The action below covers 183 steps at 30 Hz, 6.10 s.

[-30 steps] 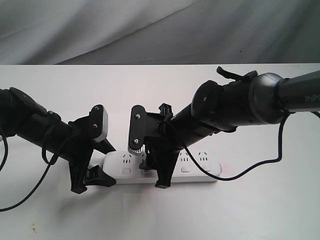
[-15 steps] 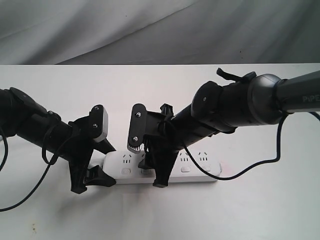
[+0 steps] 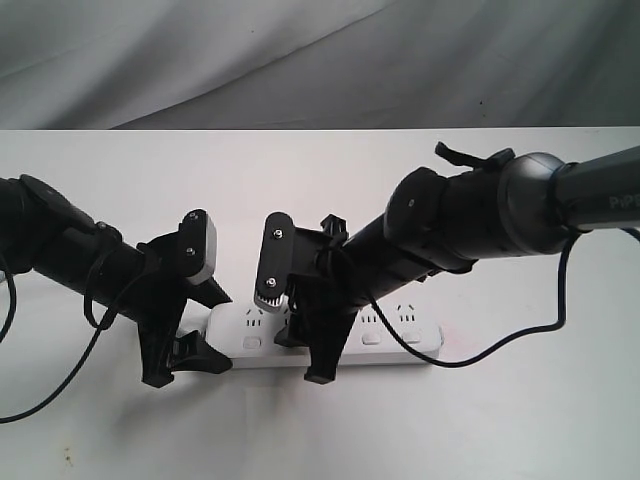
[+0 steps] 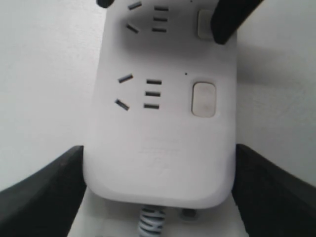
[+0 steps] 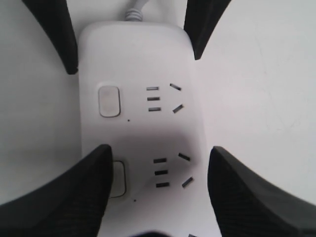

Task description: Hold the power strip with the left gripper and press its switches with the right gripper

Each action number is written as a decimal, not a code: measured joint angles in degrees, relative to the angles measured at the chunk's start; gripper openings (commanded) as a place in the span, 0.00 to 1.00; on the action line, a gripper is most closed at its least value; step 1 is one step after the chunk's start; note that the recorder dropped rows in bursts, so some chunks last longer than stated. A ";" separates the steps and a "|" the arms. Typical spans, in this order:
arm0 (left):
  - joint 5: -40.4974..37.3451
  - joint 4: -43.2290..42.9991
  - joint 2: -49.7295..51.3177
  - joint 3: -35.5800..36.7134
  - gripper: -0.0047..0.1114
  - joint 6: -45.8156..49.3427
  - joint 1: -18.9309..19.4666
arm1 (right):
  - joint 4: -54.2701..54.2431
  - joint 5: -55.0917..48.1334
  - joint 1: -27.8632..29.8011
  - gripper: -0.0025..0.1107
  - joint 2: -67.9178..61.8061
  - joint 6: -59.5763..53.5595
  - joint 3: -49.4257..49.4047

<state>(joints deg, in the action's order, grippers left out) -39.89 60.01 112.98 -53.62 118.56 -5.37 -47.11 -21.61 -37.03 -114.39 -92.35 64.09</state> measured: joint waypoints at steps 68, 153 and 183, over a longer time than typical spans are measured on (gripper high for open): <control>0.00 0.00 0.00 0.00 0.63 0.00 0.00 | 0.59 3.76 2.84 0.50 8.47 -0.85 -7.89; 0.00 0.00 0.00 0.00 0.63 0.00 0.00 | 0.65 5.68 7.46 0.50 12.37 -1.11 -13.18; 0.00 0.00 0.00 0.00 0.63 0.00 0.00 | 0.42 6.10 7.46 0.50 9.87 -1.10 -13.18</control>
<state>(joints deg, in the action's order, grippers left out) -39.89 60.01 112.98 -53.62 118.56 -5.37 -46.69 -15.51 -29.57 -104.52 -93.45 50.90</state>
